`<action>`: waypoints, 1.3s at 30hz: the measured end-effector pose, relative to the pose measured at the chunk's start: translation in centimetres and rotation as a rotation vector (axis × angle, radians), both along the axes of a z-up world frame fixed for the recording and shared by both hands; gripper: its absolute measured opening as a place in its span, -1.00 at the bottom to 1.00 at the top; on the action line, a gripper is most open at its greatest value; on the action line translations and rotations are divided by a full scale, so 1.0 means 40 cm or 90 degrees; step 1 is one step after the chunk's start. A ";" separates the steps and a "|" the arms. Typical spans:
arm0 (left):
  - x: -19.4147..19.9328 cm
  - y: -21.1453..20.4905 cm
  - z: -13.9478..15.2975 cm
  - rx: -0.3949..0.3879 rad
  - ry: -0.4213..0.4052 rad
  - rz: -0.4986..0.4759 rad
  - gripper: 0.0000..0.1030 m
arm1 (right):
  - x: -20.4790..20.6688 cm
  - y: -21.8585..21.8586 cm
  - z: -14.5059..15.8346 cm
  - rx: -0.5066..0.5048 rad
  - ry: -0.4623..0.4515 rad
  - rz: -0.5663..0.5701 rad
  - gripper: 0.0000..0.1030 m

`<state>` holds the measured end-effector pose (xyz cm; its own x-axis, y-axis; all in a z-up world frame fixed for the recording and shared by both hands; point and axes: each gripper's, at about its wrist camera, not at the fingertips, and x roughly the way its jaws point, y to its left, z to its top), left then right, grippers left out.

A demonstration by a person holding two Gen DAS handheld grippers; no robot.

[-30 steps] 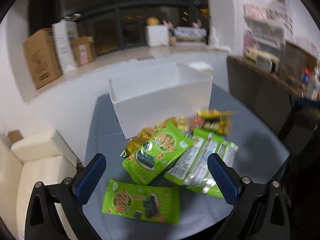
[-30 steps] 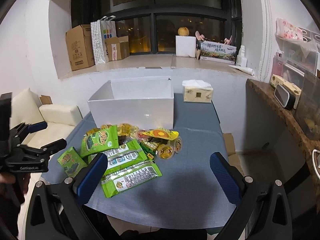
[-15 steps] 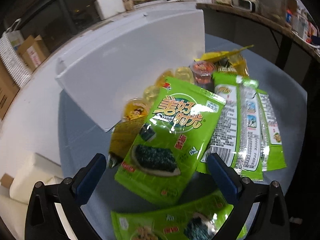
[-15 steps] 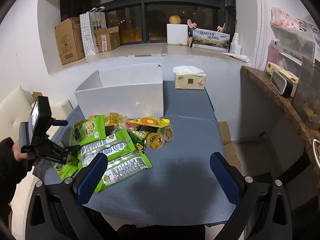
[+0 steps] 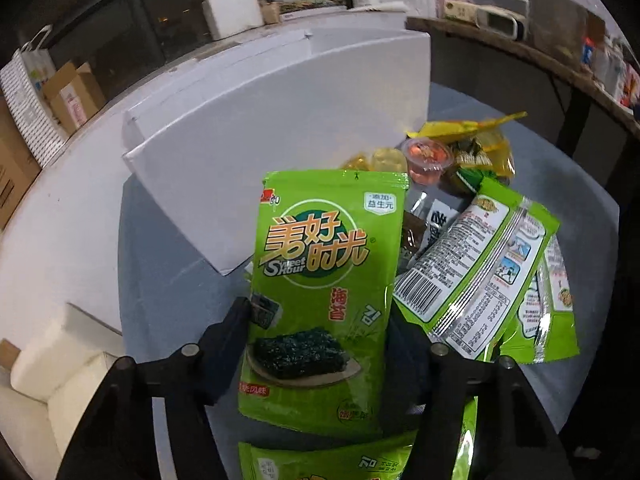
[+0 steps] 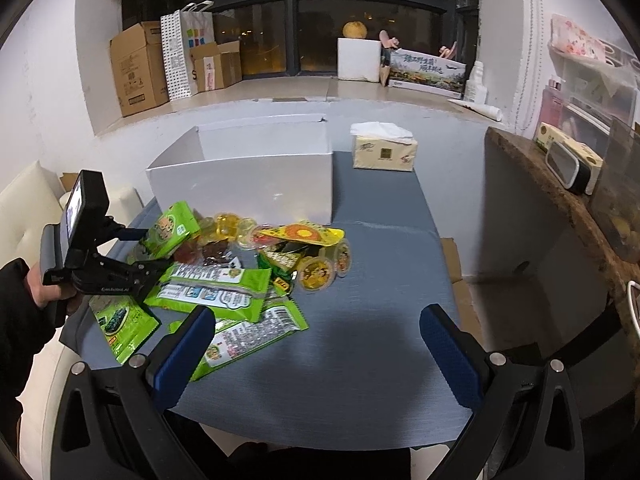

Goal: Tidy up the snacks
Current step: 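Grasp a green seaweed bag with the left tool while the right tool grasps another seaweed bag, then carry both seaweed bags over the white box and open both tools to drop them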

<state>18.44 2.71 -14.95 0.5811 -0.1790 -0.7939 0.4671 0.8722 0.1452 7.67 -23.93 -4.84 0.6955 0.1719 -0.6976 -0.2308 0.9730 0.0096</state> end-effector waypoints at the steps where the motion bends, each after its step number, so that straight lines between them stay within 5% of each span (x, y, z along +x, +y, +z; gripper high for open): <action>1: -0.015 0.015 0.006 -0.010 -0.006 0.006 0.32 | -0.003 0.005 0.000 0.000 0.000 0.006 1.00; 9: -0.132 0.072 0.168 -0.089 -0.109 0.061 0.32 | 0.000 0.047 -0.008 0.014 0.000 0.050 1.00; 16: -0.272 0.145 0.322 -0.136 -0.191 0.188 0.33 | 0.036 0.225 -0.063 0.043 0.034 0.265 1.00; 24: -0.467 0.267 0.357 -0.196 -0.215 0.302 0.33 | 0.068 0.502 -0.169 0.021 0.089 0.471 1.00; 33: -0.567 0.344 0.332 -0.205 -0.209 0.360 0.33 | 0.097 0.621 -0.300 -0.029 0.164 0.486 1.00; 39: -0.554 0.342 0.320 -0.222 -0.200 0.354 0.33 | 0.104 0.639 -0.324 -0.054 0.170 0.478 0.41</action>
<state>-3.74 16.40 -2.16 0.8513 -0.0032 -0.5247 -0.0765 0.9885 -0.1303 11.84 1.63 -17.81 0.2223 0.4661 -0.8563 -0.8249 0.5582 0.0897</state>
